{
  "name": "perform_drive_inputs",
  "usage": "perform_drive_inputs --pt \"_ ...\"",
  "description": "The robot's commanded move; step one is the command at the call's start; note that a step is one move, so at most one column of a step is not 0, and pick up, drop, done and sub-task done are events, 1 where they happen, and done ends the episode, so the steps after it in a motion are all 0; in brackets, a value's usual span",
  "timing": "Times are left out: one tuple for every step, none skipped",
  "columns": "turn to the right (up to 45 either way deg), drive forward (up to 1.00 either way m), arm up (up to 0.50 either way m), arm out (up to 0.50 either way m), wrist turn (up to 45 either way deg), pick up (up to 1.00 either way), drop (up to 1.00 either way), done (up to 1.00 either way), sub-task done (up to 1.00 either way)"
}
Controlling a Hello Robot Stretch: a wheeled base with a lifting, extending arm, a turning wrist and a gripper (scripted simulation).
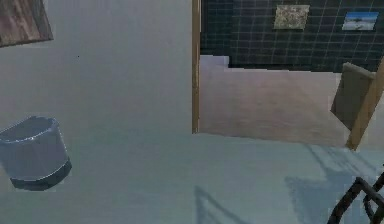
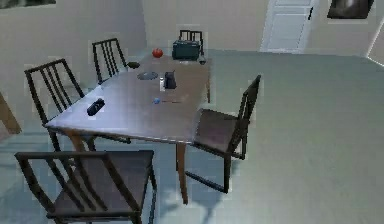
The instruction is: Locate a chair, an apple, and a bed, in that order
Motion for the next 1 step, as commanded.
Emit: perform_drive_inputs --pt "0.0 0.10 0.00 0.00 0.0 0.00 0.00 0.00 0.00"
